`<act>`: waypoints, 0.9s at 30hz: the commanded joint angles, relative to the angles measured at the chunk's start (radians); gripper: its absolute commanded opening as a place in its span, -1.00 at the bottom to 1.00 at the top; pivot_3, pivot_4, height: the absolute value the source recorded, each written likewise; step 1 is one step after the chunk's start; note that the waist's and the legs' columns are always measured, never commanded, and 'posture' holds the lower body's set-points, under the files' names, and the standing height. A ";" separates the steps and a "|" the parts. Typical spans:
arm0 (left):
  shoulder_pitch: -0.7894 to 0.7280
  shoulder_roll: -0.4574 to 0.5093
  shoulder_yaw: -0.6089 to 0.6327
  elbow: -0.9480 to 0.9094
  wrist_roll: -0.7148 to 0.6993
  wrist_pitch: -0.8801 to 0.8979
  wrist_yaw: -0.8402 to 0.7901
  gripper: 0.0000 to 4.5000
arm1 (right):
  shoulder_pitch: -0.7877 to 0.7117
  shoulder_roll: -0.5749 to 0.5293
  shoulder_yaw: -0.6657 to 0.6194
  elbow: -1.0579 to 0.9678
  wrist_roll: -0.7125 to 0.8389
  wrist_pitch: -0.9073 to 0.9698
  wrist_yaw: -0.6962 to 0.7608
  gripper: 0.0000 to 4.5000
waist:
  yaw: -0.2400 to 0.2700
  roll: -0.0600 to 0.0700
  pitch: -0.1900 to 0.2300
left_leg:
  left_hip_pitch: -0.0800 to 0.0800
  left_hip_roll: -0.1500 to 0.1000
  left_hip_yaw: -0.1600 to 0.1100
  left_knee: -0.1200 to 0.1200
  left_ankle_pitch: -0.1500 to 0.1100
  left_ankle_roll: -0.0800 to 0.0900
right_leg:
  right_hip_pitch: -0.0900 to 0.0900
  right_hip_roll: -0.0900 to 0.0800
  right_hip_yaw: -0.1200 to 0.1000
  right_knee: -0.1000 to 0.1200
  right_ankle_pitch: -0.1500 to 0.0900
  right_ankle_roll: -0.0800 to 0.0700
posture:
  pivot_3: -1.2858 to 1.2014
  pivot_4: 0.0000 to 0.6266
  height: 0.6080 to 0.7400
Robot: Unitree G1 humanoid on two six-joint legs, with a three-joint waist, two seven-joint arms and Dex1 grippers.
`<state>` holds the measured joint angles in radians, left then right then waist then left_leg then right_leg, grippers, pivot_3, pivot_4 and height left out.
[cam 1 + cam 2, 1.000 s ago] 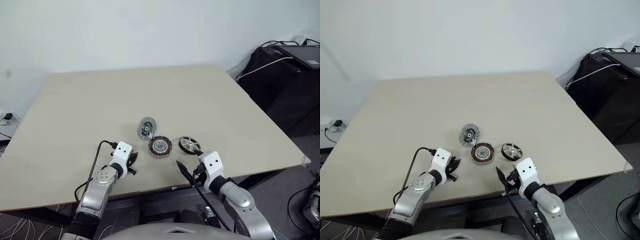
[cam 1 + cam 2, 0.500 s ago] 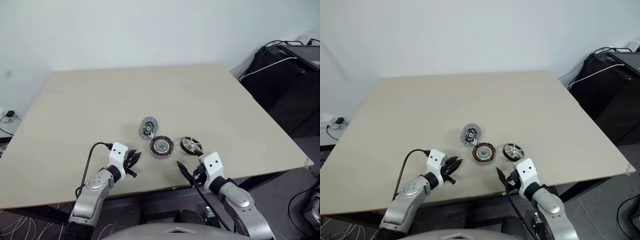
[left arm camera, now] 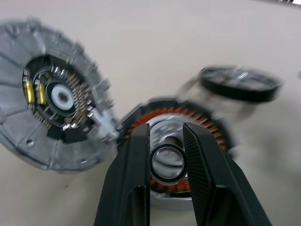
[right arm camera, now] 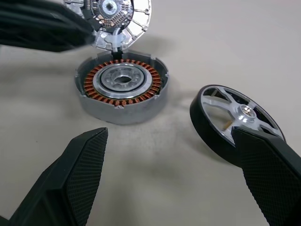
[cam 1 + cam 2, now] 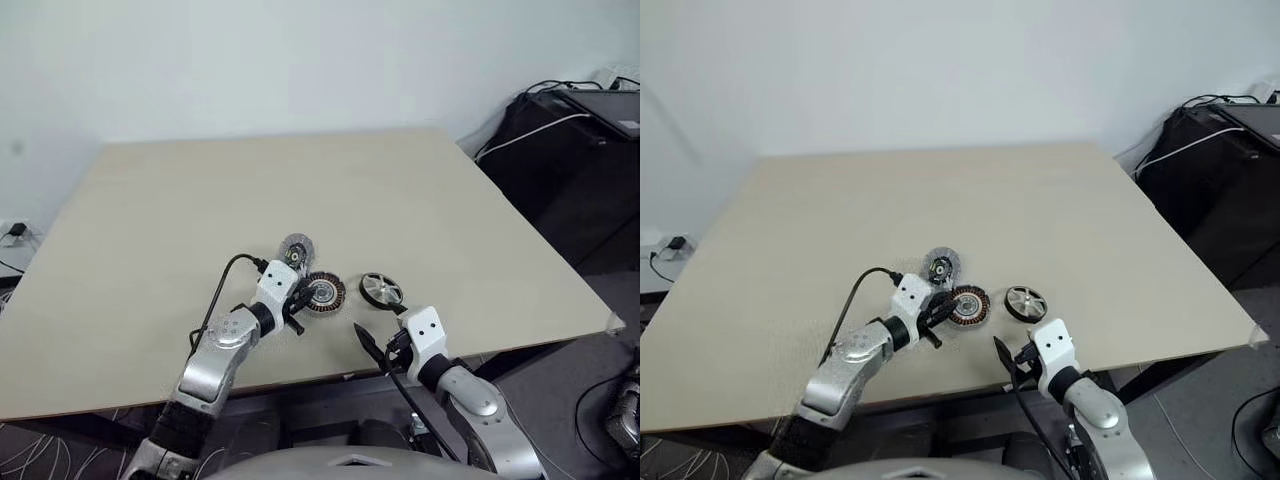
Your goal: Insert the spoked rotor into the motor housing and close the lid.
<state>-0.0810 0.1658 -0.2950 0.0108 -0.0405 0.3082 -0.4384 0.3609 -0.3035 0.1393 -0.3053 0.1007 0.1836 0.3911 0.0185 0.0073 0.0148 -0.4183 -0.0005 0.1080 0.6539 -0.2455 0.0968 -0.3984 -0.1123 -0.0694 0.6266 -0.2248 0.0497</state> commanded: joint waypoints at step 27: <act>-0.132 -0.113 -0.044 0.202 0.042 -0.078 -0.012 0.33 | 0.003 0.019 -0.013 -0.035 -0.009 -0.025 -0.022 1.00 | 0.001 -0.001 0.001 | -0.001 0.000 -0.001 0.002 -0.001 0.001 | 0.000 -0.001 0.000 0.000 0.000 0.000 | 0.03 -1.00 1.00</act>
<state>-0.2069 0.0596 -0.3377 0.2378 -0.0025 0.2369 -0.4520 0.3738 -0.2846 0.1394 -0.2951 0.0850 0.1738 0.3713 0.0193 0.0059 0.0157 -0.4191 -0.0004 0.1074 0.6561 -0.2461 0.0978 -0.3984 -0.1130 -0.0694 0.6269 -0.2242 0.0492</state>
